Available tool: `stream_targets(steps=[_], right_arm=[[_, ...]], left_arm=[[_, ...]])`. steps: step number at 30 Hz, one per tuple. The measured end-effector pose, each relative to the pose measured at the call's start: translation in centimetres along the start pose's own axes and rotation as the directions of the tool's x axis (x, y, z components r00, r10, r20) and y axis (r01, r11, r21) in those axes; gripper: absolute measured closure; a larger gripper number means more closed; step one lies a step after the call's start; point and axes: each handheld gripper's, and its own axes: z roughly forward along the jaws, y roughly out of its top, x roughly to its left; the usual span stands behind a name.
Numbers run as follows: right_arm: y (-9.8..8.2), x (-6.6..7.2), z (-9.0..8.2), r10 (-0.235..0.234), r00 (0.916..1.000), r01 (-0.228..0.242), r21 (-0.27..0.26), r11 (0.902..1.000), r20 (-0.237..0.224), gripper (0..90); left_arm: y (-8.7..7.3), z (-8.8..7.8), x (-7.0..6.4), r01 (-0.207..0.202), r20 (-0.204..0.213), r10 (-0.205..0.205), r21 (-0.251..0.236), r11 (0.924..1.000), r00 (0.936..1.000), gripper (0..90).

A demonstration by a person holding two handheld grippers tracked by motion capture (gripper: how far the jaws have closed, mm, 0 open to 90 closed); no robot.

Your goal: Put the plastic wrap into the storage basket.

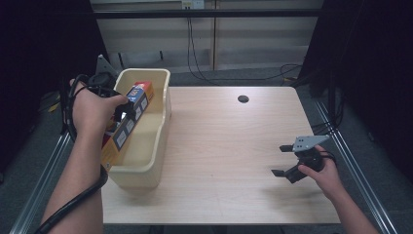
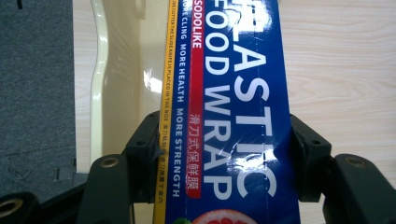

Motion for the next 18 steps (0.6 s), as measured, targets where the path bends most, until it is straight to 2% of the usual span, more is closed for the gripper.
stream_targets(steps=[4, 6, 7, 8, 11, 13, 18], right_arm=[[0.0, 0.0, 0.0, -0.005, 1.0, 0.005, -0.002, 1.0, -0.001, 3.4], [0.0, 0.0, 0.0, 0.001, 1.0, -0.001, -0.001, 1.0, 0.0, 3.4], [0.0, 0.0, 0.0, 0.0, 1.0, 0.0, 0.0, 1.0, 0.0, 3.4], [0.0, 0.0, 0.0, -0.002, 1.0, 0.002, 0.001, 1.0, 0.0, 3.4], [0.0, 0.0, 0.0, -0.004, 1.0, 0.004, 0.0, 1.0, 0.001, 3.4], [0.0, 0.0, 0.0, -0.004, 1.0, 0.004, -0.001, 1.0, 0.003, 3.4], [0.0, 0.0, 0.0, -0.004, 1.0, 0.004, -0.001, 1.0, 0.001, 3.4]], left_arm=[[-0.1, 0.9, 0.2, 0.02, 0.009, -0.02, 0.014, 0.9997, 0.9998, 40.5], [-0.2, 1.2, 0.4, 0.015, 0.009, -0.015, 0.018, 0.9997, 0.9998, 40.5], [-0.3, 1.3, 0.3, 0.03, 0.01, -0.03, 0.017, 0.9994, 0.9995, 40.5], [-0.3, 1.4, 0.5, 0.019, 0.008, -0.019, 0.019, 0.9996, 0.9998, 40.5], [-0.5, 1.7, 0.6, 0.034, 0.007, -0.034, 0.016, 0.9993, 0.9994, 40.6], [-0.5, 1.9, 0.7, 0.026, 0.007, -0.026, 0.017, 0.9995, 0.9996, 40.5], [-0.6, 2.8, 0.6, 0.057, 0.021, -0.058, 0.035, 0.9977, 0.9981, 40.5]])
